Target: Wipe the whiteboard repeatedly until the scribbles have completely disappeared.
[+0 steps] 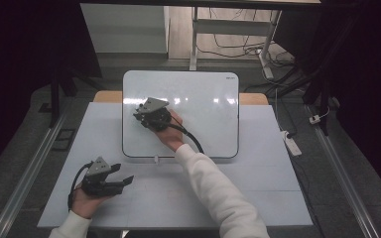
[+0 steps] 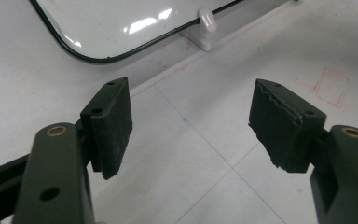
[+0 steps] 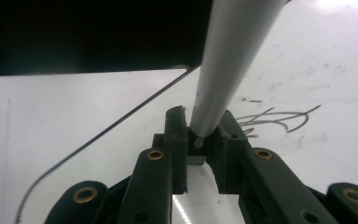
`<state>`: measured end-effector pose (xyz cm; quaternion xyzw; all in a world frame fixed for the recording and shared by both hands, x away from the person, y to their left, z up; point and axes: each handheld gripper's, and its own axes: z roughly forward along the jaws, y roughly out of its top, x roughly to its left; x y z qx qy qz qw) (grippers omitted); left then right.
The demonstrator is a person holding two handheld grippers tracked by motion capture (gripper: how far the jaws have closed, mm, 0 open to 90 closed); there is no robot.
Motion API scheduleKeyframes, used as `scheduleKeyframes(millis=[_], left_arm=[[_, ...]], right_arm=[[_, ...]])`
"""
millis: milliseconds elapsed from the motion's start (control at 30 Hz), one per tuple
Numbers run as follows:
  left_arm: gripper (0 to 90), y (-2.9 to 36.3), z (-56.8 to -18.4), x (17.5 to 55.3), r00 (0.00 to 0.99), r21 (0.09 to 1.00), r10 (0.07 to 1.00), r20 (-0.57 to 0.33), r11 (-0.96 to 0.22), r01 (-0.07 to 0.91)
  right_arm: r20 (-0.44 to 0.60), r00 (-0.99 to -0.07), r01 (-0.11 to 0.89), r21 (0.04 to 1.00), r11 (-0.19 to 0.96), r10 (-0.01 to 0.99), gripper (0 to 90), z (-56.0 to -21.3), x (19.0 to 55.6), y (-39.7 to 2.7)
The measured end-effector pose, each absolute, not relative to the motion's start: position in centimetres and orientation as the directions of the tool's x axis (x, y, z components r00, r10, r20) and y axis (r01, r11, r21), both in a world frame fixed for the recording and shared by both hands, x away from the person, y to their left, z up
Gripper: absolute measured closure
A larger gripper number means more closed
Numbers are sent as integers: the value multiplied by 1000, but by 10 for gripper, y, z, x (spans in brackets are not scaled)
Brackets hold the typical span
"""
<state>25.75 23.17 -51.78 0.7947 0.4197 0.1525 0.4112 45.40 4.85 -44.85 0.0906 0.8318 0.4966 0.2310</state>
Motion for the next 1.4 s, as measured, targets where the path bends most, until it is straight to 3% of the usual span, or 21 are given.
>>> scheduleKeyframes(millis=[233,433,633,833,1000,1067,1233,1400], left_arm=[[305,232,-517,257,600,785,793,-101,-307,538],[305,233,-517,257,600,786,793,-106,-302,539],[305,234,-517,256,600,788,793,-104,-302,537],[305,233,-517,257,602,788,791,-106,-302,537],[305,234,-516,255,602,792,792,-103,-301,531],[305,233,-516,256,602,791,791,-105,-300,533],[305,233,-516,257,602,790,791,-105,-301,534],[305,232,-516,256,604,791,791,-102,-304,531]], right_arm=[[-185,-824,8,942,337,535,777,-424,488,34],[-265,-872,-59,891,450,411,777,-442,465,53],[-208,-805,-7,940,342,556,776,-417,495,34],[-266,-856,-56,900,431,443,776,-431,478,49],[-191,-818,-4,945,326,543,776,-417,498,38],[-207,-817,-12,939,343,538,776,-418,496,40],[-245,-873,-43,900,433,421,776,-435,475,56],[-212,-843,-18,930,368,494,776,-424,487,51]])
